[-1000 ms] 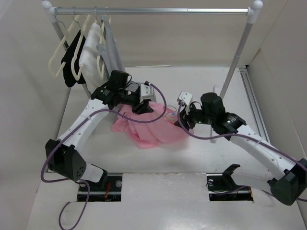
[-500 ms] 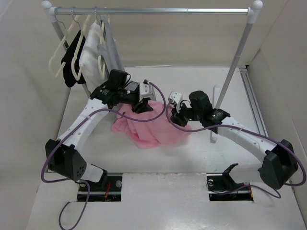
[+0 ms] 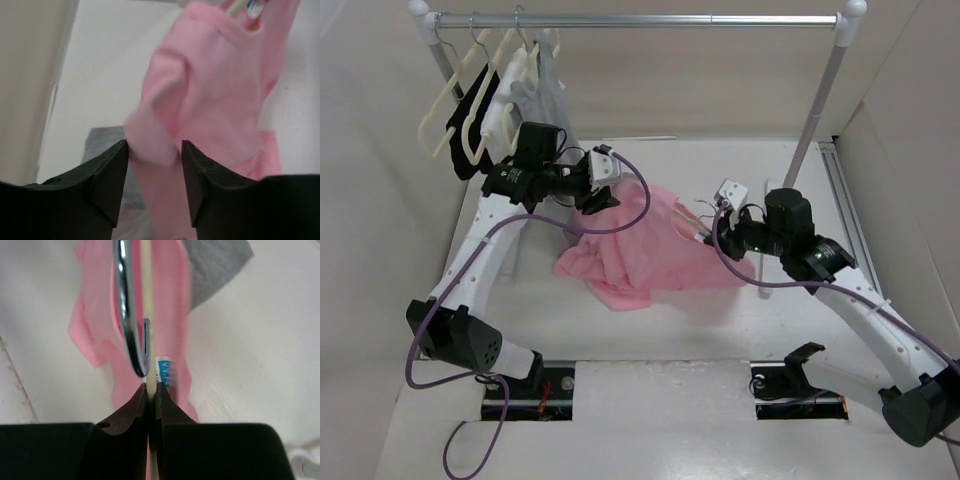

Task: Place the t-shirt on the hanger
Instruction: Place tshirt on hanger

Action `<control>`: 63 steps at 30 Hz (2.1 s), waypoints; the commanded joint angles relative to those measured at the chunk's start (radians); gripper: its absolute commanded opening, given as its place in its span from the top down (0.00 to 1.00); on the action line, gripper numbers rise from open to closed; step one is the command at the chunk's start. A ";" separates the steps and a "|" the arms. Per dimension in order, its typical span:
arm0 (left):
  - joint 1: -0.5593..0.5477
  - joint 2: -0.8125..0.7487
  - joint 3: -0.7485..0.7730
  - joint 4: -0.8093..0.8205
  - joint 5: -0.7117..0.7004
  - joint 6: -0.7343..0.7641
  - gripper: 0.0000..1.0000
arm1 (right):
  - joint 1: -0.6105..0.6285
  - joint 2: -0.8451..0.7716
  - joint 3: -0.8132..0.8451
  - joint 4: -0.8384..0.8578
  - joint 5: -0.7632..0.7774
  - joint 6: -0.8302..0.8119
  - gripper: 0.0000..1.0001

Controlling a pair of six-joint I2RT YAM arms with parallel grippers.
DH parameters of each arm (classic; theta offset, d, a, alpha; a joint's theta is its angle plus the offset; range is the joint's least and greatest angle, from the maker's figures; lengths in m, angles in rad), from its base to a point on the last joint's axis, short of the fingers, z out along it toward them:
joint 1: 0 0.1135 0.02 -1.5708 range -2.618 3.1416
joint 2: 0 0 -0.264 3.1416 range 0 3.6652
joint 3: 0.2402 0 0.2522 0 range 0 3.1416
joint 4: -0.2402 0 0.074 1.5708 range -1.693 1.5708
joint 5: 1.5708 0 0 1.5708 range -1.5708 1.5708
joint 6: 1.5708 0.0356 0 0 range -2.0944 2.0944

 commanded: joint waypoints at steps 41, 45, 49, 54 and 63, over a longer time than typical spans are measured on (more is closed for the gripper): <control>-0.370 -0.211 -0.250 0.634 -0.352 -0.483 0.00 | 0.026 0.301 1.174 -0.699 0.547 0.182 1.00; -0.392 -0.157 -0.187 0.659 -0.387 -0.474 0.00 | 0.035 0.265 1.140 -0.631 0.615 0.222 1.00; -0.436 -0.125 -0.071 0.659 -0.378 -0.460 0.00 | 0.067 0.206 1.074 -0.542 0.712 0.249 1.00; -0.548 -0.115 -0.034 0.677 -0.360 -0.489 0.00 | 0.086 0.087 0.779 -0.233 0.782 0.367 1.00; -0.660 -0.125 -0.061 0.759 -0.410 -0.652 0.00 | 0.214 0.036 0.543 0.118 1.065 0.647 1.00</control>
